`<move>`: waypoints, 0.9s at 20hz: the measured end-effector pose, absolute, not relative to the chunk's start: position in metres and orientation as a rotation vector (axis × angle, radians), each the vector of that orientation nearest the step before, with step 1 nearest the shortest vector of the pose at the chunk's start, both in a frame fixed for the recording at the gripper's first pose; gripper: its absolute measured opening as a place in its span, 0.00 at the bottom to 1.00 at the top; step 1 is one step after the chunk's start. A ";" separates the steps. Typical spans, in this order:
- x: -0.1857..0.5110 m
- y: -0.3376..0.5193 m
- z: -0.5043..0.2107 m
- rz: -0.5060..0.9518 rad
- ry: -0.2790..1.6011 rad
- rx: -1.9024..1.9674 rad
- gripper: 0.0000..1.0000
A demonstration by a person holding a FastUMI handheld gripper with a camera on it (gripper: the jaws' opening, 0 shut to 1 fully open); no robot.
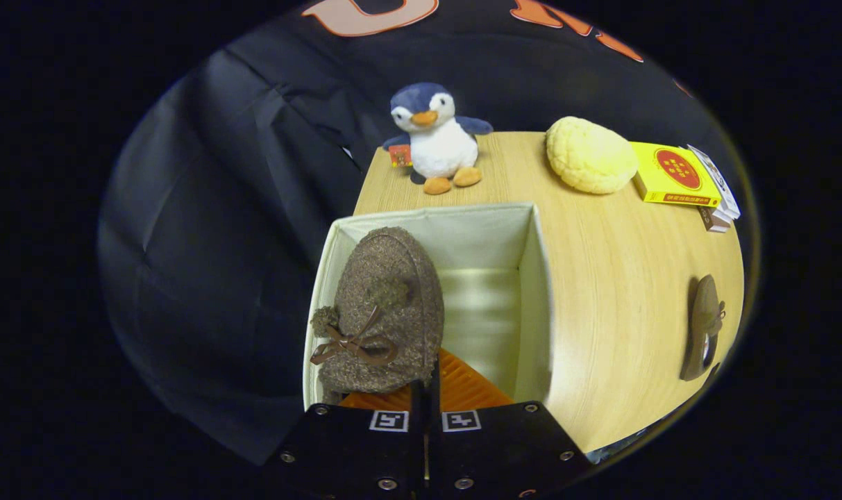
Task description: Open the storage box then place both shoes into the box .Put the left shoe in first, then the right shoe, with the right side of both shoes facing outward in a uniform manner.
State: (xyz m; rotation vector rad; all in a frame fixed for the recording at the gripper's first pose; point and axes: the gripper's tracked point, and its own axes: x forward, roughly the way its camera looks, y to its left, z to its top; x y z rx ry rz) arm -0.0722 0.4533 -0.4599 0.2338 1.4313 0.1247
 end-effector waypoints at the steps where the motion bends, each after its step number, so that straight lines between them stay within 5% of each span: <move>1: -0.073 0.458 -0.468 0.121 1.439 0.234 0.03; 12: -0.088 0.477 -0.533 0.135 1.568 0.193 0.05; 16: -0.092 0.490 -0.514 0.281 1.548 0.229 0.24; 18: -0.092 0.492 -0.493 0.349 1.518 0.275 0.44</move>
